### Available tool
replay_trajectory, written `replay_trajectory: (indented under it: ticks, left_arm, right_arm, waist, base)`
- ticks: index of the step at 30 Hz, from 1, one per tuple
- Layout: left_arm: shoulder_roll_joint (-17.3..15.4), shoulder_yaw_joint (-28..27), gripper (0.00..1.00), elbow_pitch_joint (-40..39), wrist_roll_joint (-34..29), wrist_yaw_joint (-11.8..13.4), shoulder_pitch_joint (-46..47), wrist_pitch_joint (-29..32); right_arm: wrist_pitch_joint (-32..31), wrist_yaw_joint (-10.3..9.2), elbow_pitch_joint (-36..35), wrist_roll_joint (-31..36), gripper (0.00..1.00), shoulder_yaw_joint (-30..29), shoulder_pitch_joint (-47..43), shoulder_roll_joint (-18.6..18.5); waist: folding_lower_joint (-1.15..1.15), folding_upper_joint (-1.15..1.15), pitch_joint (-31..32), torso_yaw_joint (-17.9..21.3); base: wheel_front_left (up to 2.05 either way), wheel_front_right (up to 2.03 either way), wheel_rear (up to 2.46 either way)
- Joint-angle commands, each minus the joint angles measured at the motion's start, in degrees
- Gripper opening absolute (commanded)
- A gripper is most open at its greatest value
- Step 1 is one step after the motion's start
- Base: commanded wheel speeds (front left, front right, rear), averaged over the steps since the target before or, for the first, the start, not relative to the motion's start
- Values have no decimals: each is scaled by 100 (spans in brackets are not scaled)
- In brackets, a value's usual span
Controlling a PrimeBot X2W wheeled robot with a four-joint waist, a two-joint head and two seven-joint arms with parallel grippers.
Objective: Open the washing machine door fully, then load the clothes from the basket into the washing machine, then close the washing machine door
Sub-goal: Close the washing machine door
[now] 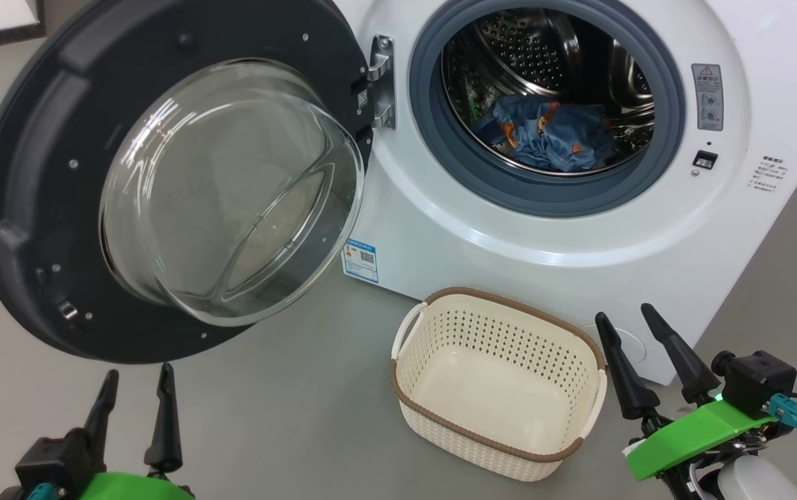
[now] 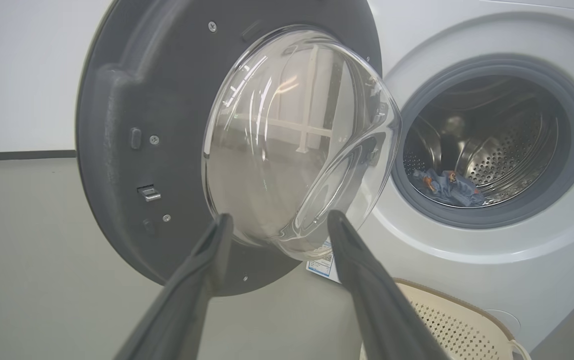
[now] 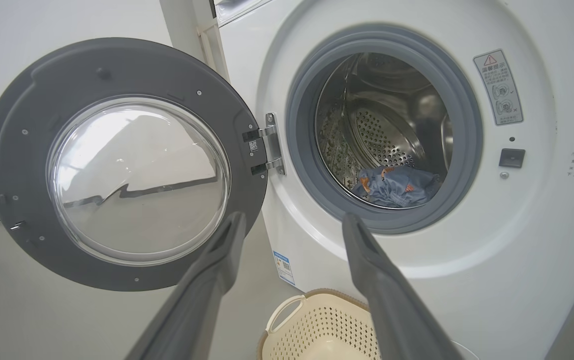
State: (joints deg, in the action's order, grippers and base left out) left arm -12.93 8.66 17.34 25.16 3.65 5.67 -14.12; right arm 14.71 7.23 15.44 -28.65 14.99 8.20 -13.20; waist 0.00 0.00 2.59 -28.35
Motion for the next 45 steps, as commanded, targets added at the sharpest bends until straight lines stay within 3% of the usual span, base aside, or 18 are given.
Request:
replay_trajectory:
  ticks: [1,28,30,31,37,45]
  left_arm:
    - [-145,-219,100,-185,25,44,133,-27]
    - [-236,-194,100,-326,97,161,108,-24]
    - [-255,-189,40,-333,104,161,111,-1]
    - [-293,-178,0,-348,114,134,133,32]
    - [-534,-368,0,-668,328,-57,455,115]
    - [-887,-1030,0,-1376,1260,-399,1074,567]
  right_arm:
    - [29,25,-122,-19,100,109,82,-59]
    - [29,25,-125,-54,100,90,51,-31]
    - [29,25,-125,-53,100,87,46,-32]
    - [29,25,-124,-55,100,89,44,-34]
    - [29,25,-130,-56,100,85,28,-77]
    - [29,25,-116,-69,100,148,37,-168]
  waist:
    - [0,0,-3,-1]
    - [0,0,48,41]
    - [0,0,45,52]
    - [0,0,40,68]
    - [0,0,25,105]
    - [0,0,8,245]
  base:
    - [0,0,0]
    - [0,0,0]
    - [0,0,0]
    - [0,0,0]
    - [0,0,0]
    - [0,0,0]
